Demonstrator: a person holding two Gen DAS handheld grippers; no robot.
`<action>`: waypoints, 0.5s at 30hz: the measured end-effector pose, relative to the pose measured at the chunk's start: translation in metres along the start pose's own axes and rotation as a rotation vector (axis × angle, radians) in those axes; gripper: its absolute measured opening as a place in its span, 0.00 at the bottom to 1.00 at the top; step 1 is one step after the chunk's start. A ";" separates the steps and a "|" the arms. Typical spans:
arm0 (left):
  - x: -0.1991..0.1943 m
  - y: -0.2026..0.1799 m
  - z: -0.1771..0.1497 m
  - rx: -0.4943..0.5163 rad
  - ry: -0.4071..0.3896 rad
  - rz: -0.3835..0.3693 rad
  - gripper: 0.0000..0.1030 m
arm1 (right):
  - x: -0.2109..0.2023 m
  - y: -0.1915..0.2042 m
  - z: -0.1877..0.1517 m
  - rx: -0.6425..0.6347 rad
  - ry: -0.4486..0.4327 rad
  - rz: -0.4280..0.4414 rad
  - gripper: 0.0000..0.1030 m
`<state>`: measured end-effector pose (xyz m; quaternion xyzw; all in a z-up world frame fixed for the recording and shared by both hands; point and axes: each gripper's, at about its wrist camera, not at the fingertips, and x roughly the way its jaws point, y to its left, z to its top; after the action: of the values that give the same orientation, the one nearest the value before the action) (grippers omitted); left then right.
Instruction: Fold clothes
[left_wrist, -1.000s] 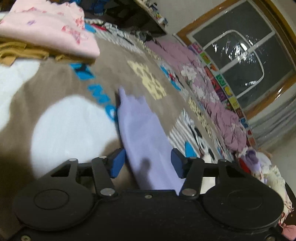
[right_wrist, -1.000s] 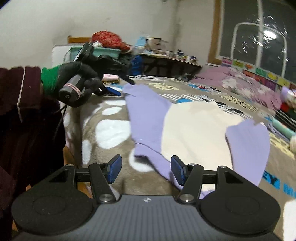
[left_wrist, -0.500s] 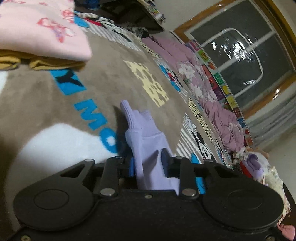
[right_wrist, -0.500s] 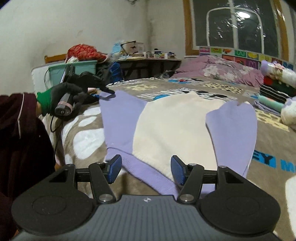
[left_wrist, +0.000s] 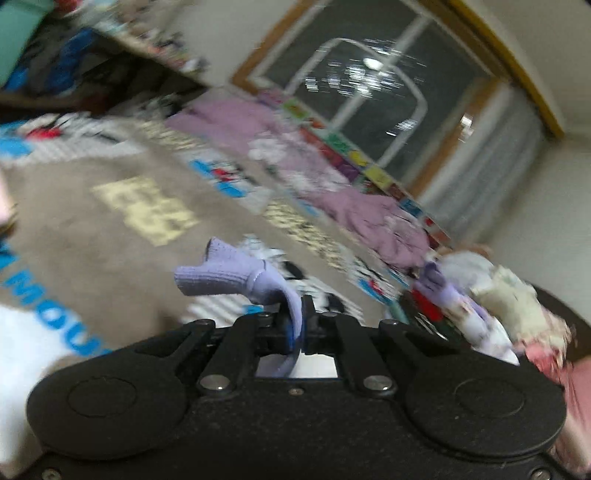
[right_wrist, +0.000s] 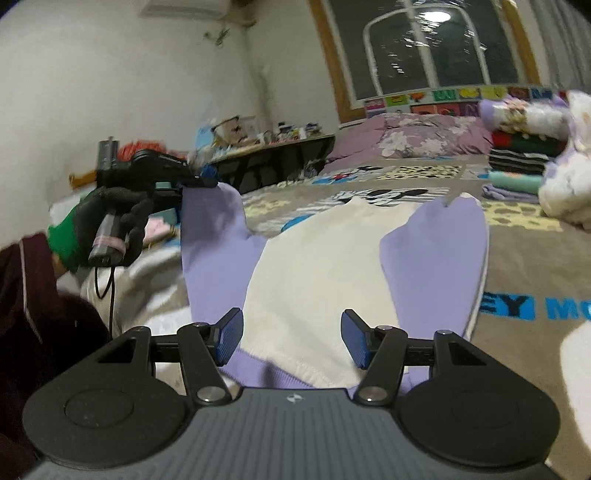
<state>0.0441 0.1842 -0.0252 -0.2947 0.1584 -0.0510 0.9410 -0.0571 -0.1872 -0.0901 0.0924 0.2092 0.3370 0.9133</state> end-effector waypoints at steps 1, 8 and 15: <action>0.002 -0.012 -0.002 0.023 0.002 -0.011 0.01 | -0.002 -0.004 0.001 0.030 -0.010 0.004 0.57; 0.019 -0.083 -0.023 0.161 0.044 -0.057 0.01 | -0.018 -0.054 0.005 0.352 -0.101 0.065 0.57; 0.042 -0.142 -0.060 0.277 0.117 -0.098 0.01 | -0.031 -0.107 -0.008 0.656 -0.203 0.092 0.58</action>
<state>0.0642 0.0275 -0.0018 -0.1662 0.1896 -0.1353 0.9582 -0.0202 -0.2887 -0.1205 0.4233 0.2099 0.2818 0.8351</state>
